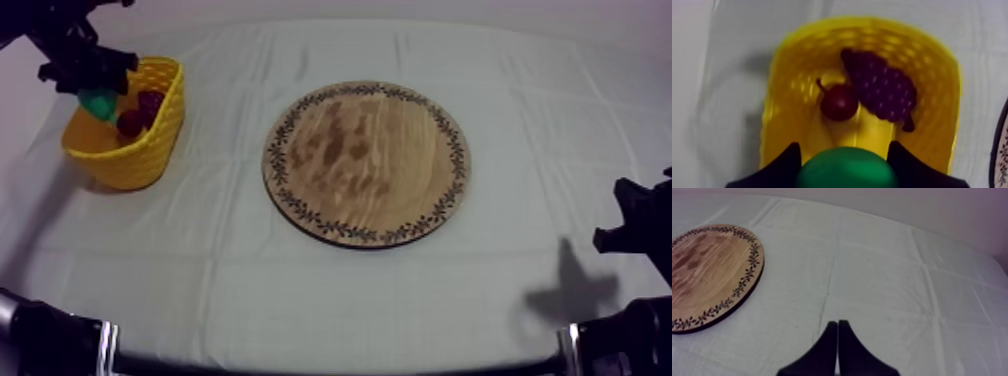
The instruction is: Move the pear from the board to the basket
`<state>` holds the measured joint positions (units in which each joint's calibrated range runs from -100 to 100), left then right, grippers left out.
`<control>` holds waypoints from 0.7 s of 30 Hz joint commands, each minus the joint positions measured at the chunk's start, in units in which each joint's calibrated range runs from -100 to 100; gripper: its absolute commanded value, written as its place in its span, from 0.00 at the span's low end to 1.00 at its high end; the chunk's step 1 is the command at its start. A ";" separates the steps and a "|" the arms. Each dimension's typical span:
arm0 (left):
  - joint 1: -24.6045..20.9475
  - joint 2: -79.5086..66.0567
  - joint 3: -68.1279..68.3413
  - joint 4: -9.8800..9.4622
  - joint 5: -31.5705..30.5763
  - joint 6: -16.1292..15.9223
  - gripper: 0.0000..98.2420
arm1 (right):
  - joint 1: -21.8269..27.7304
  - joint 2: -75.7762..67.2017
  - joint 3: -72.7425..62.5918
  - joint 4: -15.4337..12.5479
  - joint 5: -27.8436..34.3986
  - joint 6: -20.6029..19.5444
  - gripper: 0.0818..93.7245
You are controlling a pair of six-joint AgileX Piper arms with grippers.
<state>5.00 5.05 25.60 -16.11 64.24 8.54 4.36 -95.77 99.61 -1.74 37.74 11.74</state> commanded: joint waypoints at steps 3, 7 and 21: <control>-0.09 -0.18 0.89 0.29 0.00 -0.19 0.47 | 0.00 0.01 0.05 0.01 0.00 0.06 0.00; -0.19 -0.45 1.50 0.64 -0.70 0.00 0.50 | 0.00 0.01 0.05 0.01 0.00 0.06 0.00; -0.86 -2.61 1.86 2.19 -4.19 1.92 0.97 | 0.00 0.01 0.05 0.01 0.00 0.06 0.00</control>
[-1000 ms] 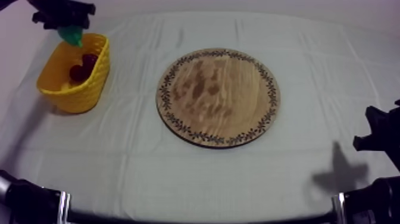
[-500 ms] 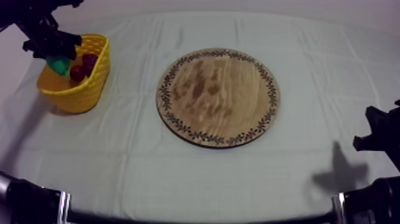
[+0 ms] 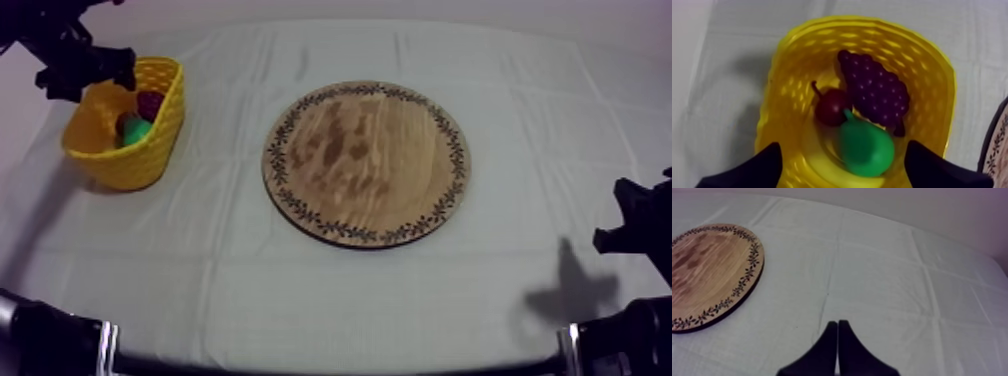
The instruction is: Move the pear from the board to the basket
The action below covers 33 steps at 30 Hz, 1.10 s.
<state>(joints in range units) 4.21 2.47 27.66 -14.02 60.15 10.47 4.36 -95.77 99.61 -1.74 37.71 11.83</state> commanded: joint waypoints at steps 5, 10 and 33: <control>-0.60 -1.00 -1.88 0.20 -0.01 0.76 0.93 | 0.00 0.01 0.05 0.01 0.03 -0.04 0.00; -0.60 -4.64 -1.71 -0.72 -2.00 1.85 0.67 | -0.02 0.01 0.05 0.01 0.03 -0.04 0.00; -2.21 -50.75 32.18 -1.01 -31.68 0.15 0.00 | 0.00 0.01 0.05 0.01 0.03 0.01 0.00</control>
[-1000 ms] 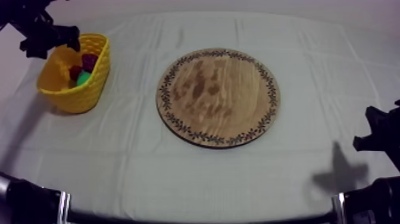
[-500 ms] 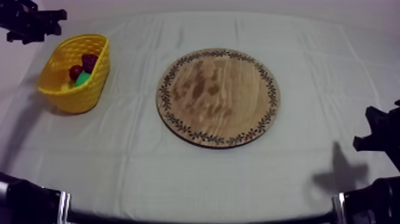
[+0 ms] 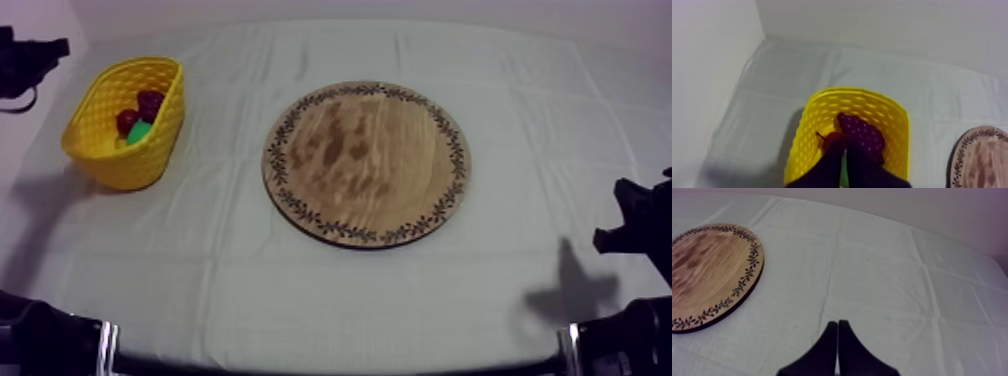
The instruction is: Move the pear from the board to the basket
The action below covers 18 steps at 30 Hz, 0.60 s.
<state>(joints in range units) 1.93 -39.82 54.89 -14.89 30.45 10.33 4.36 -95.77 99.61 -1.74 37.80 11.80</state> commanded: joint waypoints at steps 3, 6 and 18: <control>0.25 -15.83 11.30 -0.50 -5.62 1.13 0.00 | 0.00 0.01 0.05 0.01 -0.06 0.04 0.00; 0.31 -23.20 18.45 -0.64 -10.10 1.62 0.00 | 0.00 0.01 0.05 0.01 -0.06 0.04 0.00; 3.05 -43.82 33.10 -0.51 -9.01 2.04 0.00 | 0.00 0.01 0.05 0.01 -0.06 0.03 0.00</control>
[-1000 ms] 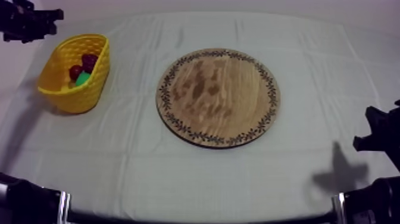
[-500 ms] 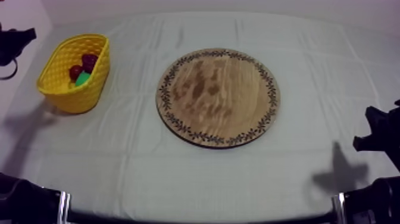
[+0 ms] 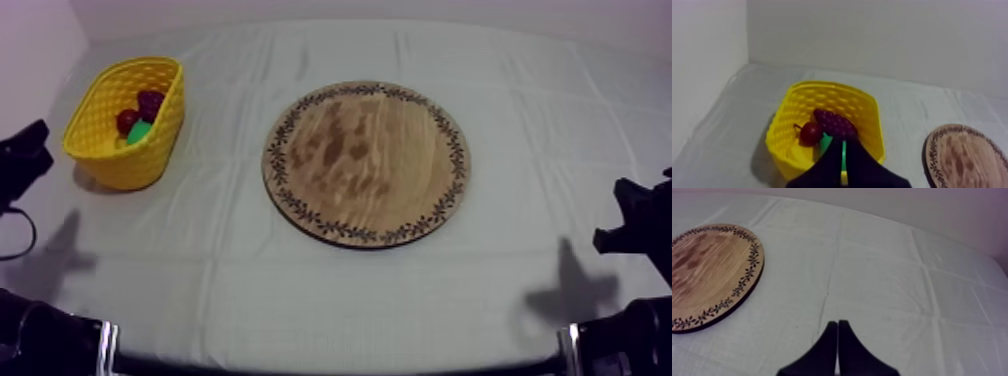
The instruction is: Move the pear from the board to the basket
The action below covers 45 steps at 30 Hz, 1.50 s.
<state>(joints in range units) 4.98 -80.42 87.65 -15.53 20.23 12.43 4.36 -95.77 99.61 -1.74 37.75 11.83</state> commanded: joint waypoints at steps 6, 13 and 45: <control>-2.15 -8.97 5.34 0.35 -1.11 -1.23 0.00 | 0.00 0.01 0.05 0.01 -0.01 0.01 0.00; -3.83 -16.25 11.14 3.54 -1.83 -5.92 0.00 | 0.00 0.01 0.05 0.01 -0.01 0.01 0.00; -5.44 -19.32 12.35 12.82 10.13 -16.37 0.00 | 0.00 0.01 0.05 0.01 -0.01 -0.03 0.00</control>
<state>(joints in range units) -0.45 -99.73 100.00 -2.75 30.26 -4.16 4.36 -95.77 99.61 -1.74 37.71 11.80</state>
